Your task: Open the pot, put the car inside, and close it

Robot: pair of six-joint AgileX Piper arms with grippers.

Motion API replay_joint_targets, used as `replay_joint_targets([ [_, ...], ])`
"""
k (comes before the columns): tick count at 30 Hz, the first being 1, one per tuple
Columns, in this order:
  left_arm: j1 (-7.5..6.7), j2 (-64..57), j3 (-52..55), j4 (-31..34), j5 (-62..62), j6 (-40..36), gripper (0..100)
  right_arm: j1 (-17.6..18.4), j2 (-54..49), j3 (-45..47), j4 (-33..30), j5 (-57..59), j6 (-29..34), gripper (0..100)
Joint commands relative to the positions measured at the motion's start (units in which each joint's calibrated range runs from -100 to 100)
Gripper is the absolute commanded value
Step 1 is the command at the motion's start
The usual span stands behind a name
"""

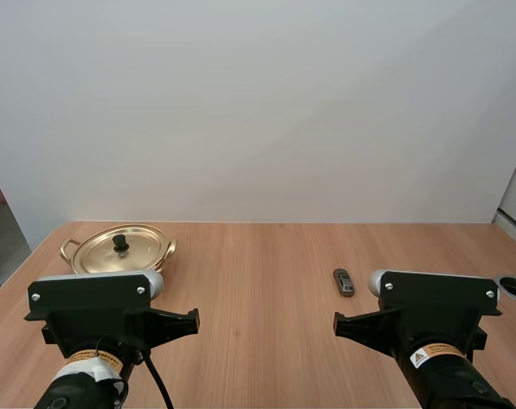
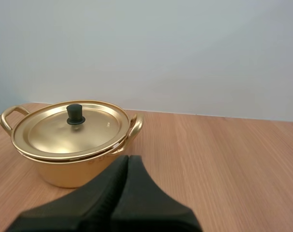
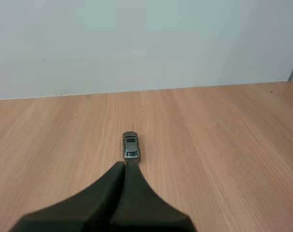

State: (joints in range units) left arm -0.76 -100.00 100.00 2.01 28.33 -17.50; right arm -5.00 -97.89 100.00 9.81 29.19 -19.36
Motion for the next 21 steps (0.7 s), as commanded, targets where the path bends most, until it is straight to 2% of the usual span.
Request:
replay_joint_targets([
  [1,0.04,0.00,0.00,-0.03,-0.20,0.03,0,0.03,-0.01,0.00,0.29,0.04,0.04,0],
  [6,0.04,0.00,0.00,0.31,-3.18,1.10,0,0.03,-0.01,0.00,0.93,-0.13,-0.10,0],
  [8,0.04,0.00,-0.52,2.17,-9.00,5.02,0,0.03,-0.01,0.00,0.43,-1.33,-0.55,0],
  [12,0.04,0.00,-6.83,8.16,-17.77,13.04,0,0.03,-0.01,-0.75,-4.76,-3.88,-3.02,0],
  [14,0.04,0.00,-11.93,11.16,-14.14,16.75,0,0.03,-0.01,-2.94,-8.86,-6.67,-3.02,0],
  [17,0.04,0.00,-17.17,11.13,-8.55,17.08,0,0.03,-0.01,-5.76,-12.13,-8.33,-3.02,0],
  [19,0.04,0.00,-20.40,10.71,-3.76,16.39,0,0.03,-0.01,-9.56,-12.51,-8.29,-3.02,0],
  [21,0.04,0.00,-27.17,7.04,6.41,12.30,0,0.12,-0.01,-18.67,-14.06,-4.82,-3.02,0],
])
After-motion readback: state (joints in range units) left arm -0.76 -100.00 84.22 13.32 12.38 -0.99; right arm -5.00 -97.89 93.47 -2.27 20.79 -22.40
